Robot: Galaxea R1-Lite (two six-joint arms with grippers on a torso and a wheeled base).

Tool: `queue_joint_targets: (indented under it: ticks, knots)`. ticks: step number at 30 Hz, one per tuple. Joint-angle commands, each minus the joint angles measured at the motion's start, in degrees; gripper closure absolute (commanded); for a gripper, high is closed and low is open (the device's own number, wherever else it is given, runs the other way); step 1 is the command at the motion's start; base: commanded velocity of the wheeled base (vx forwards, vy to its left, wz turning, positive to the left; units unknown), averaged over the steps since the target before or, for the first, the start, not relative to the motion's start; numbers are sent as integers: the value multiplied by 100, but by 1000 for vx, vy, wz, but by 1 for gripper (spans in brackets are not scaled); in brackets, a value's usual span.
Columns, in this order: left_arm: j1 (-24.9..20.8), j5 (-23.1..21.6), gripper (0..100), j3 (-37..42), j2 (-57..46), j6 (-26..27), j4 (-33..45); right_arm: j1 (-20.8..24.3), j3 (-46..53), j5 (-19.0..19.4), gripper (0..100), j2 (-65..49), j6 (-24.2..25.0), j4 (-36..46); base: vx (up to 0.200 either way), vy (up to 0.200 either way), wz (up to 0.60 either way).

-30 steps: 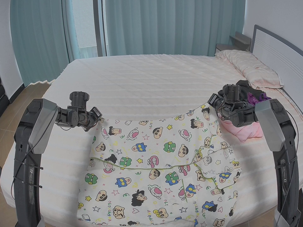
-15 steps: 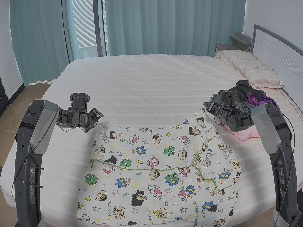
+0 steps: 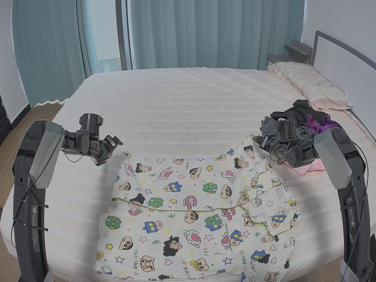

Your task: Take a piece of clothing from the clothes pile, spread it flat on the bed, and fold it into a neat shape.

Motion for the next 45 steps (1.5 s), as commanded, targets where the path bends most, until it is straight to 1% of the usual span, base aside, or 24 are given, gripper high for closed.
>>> queue_joint_targets:
  ticks: [1, 4, 5, 8, 9, 15, 18, 25, 26, 28, 31, 32, 36, 38, 40, 43, 44, 45]
  knots:
    - [79, -83, 0, 227, -330, 0, 26, -12, 407, 251, 0, -145, -146, 6, 0, 0, 0]
    - [70, -250, 0, 411, -462, 0, 26, -3, 582, 339, 0, -180, -278, -47, 0, 0, 0]
    - [70, -276, 0, 455, -488, 0, 17, -3, 688, 365, 0, -188, -392, -47, 0, 0, 0]
    - [52, -276, 0, 517, -514, -9, -1, -3, 705, 374, 0, -188, -410, -56, 0, 0, 0]
    - [43, -276, 0, 517, -514, -9, 17, -12, 723, 374, 100, -206, -392, -56, 0, 0, 0]
    - [43, -276, 0, 631, -523, -18, 35, -64, 960, 392, 100, -443, -348, -56, 0, 0, 0]
    - [52, -276, 0, 728, -585, -9, 35, -152, 1189, 506, 100, -602, -357, -47, 0, 0, 0]
    - [52, -285, 0, 1044, -822, 8, -1, -284, 1391, 515, 100, -637, -357, -29, 0, 0, 0]
    - [61, -347, 0, 1413, -1068, 26, -36, -311, 1549, 524, 100, -777, -339, -47, 0, 0, 0]
    - [79, -461, 0, 1571, -1191, 35, -36, -328, 1646, 559, 100, -909, -339, -47, 0, 0, 0]
    - [140, -795, 0, 1941, -1464, 44, -115, -337, 1699, 682, 100, -988, -348, -12, 0, 0, 0]
    - [140, -856, 0, 2020, -1534, 44, -150, -328, 1690, 682, 0, -979, -348, -12, 0, 0, 0]
    - [140, -892, 0, 2380, -1719, 87, -256, -284, 1760, 682, 0, -953, -348, -12, 0, 0, 0]
    - [175, -909, 0, 2846, -1965, 369, -291, -293, 1936, 682, 0, -1129, -348, -38, 0, 0, 0]
    - [228, -927, 0, 3145, -2123, 518, -291, -302, 2103, 691, 0, -1331, -339, -47, 0, 0, 0]
    - [254, -1340, 0, 3804, -2536, 641, -291, -293, 2692, 717, 0, -1841, -295, -56, 0, 0, 0]
    - [254, -1340, 0, 3804, -2536, 641, -291, -293, 2692, 717, 0, -1841, -295, -56, 0, 0, 0]
    - [254, -1665, 0, 4331, -2844, 694, -299, -240, 3219, 699, 0, -2192, -181, -64, 0, 0, 0]
